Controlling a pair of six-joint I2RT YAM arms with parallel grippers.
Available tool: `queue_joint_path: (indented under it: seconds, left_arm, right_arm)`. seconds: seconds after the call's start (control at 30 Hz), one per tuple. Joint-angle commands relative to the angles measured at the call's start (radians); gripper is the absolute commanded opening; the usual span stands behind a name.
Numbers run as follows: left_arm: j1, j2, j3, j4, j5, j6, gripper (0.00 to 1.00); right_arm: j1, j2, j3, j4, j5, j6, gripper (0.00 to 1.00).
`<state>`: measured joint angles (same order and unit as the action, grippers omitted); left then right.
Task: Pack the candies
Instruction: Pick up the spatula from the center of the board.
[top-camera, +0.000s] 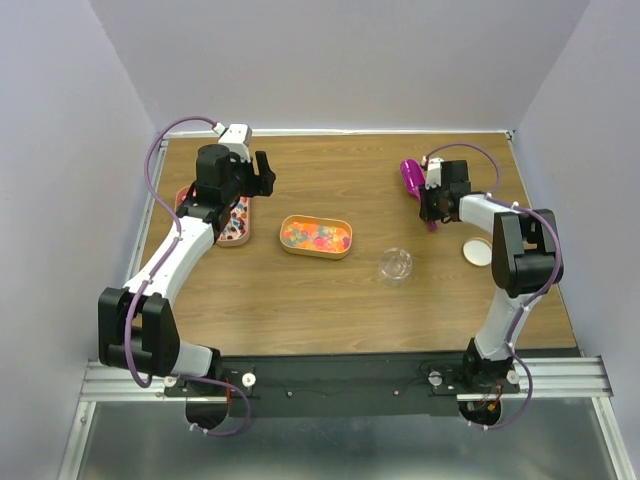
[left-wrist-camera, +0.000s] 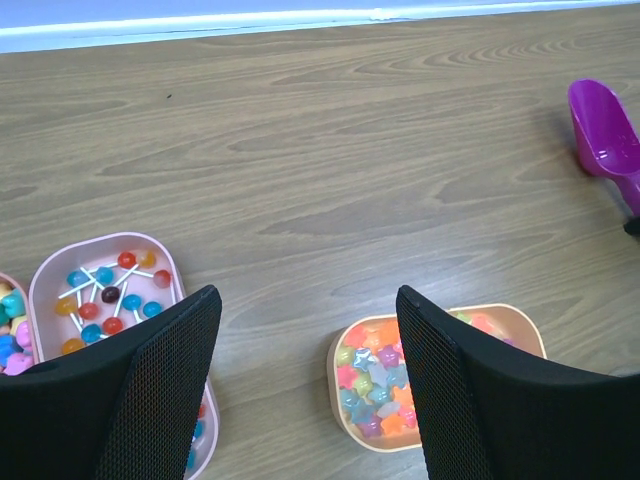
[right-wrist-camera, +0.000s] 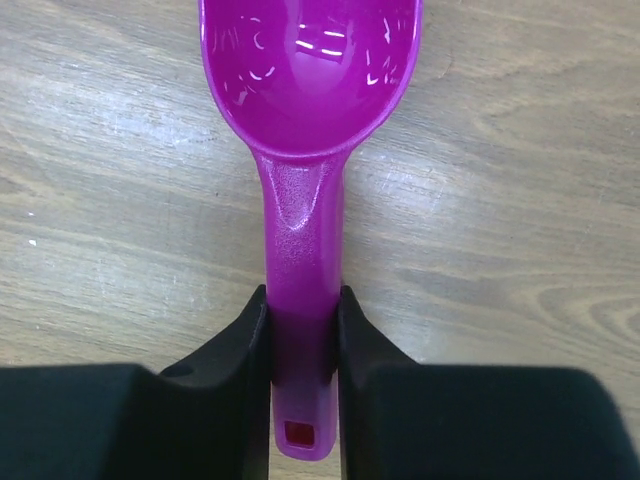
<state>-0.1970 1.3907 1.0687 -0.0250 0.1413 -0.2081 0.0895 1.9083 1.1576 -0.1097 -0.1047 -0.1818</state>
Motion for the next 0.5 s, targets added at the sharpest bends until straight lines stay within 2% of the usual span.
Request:
queue_joint_path:
  seconds: [0.0, 0.1, 0.27, 0.47]
  left_arm:
    - [0.008, 0.001, -0.009, 0.02, 0.052, -0.02, 0.79]
    - [0.011, -0.001, -0.009, 0.02, 0.073, -0.028, 0.79]
    - [0.013, -0.007, -0.013, 0.042, 0.13, -0.053, 0.79]
    - [0.013, -0.035, -0.019, 0.048, 0.213, -0.083, 0.78]
  right_arm:
    - [-0.008, -0.02, -0.01, -0.007, -0.026, -0.024, 0.07]
    - [-0.008, -0.069, -0.012, -0.008, -0.068, -0.016, 0.01]
    - [-0.002, -0.193, -0.027, -0.013, -0.182, 0.038, 0.01]
    - [0.081, -0.382, -0.036, -0.1, -0.273, 0.067, 0.01]
